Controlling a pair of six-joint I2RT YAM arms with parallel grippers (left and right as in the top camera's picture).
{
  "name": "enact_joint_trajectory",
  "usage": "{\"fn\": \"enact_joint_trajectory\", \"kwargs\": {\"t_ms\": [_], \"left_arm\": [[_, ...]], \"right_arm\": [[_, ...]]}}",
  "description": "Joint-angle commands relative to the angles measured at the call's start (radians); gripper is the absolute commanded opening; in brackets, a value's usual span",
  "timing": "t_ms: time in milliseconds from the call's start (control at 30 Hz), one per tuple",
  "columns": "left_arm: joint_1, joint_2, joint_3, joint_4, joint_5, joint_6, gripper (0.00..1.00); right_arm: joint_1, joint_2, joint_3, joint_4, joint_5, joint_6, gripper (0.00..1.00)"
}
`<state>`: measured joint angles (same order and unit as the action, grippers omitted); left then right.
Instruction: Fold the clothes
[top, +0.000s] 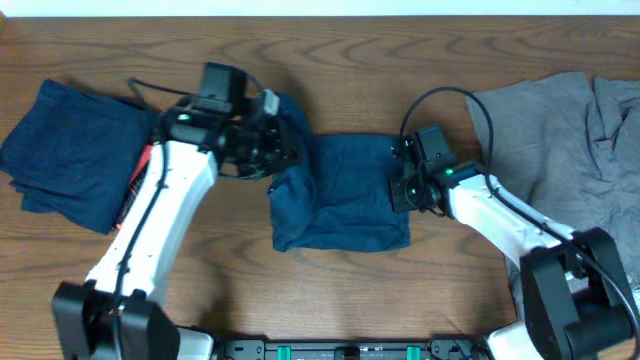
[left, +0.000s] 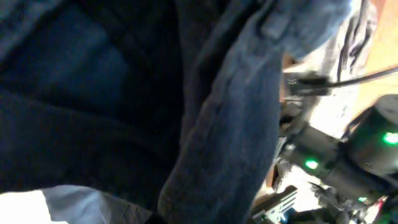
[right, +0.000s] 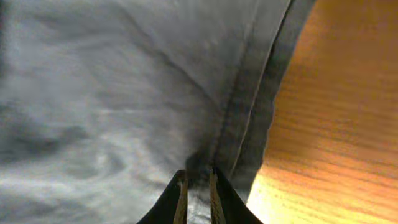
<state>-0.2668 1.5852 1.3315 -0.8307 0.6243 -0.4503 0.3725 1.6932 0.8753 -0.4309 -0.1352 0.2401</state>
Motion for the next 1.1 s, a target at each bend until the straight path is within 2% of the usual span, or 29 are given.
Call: {"fn": "enact_joint_trajectory", "kwargs": {"t_ms": [0, 133, 233, 400, 533, 667, 867, 1067], "left_arm": [[-0.071, 0.025, 0.014, 0.059, 0.014, -0.061, 0.06], [-0.158, 0.063, 0.014, 0.152, 0.005, -0.101, 0.07], [-0.222, 0.098, 0.014, 0.172, -0.085, -0.109, 0.06], [-0.294, 0.154, 0.014, 0.216, -0.113, -0.144, 0.07], [-0.319, 0.151, 0.016, 0.256, -0.113, -0.146, 0.34], [-0.275, 0.119, 0.032, 0.257, -0.123, -0.02, 0.47], [-0.122, 0.087, 0.033, 0.288, -0.351, -0.002, 0.48], [-0.032, 0.156, 0.032, 0.333, -0.364, 0.031, 0.47]], "right_arm": [[-0.005, 0.056, -0.028, 0.021, 0.022, -0.017, 0.13], [-0.005, 0.117, -0.029, 0.023, 0.023, -0.017, 0.09], [-0.005, 0.127, -0.029, 0.019, 0.023, -0.016, 0.05], [-0.005, 0.124, -0.029, 0.019, 0.023, -0.017, 0.13], [-0.007, 0.097, -0.021, -0.004, 0.023, -0.017, 0.2], [-0.019, 0.013, 0.021, -0.068, 0.032, -0.016, 0.27], [-0.07, -0.199, 0.115, -0.17, 0.079, -0.012, 0.33], [-0.073, -0.394, 0.157, -0.153, -0.103, -0.051, 0.38]]}}
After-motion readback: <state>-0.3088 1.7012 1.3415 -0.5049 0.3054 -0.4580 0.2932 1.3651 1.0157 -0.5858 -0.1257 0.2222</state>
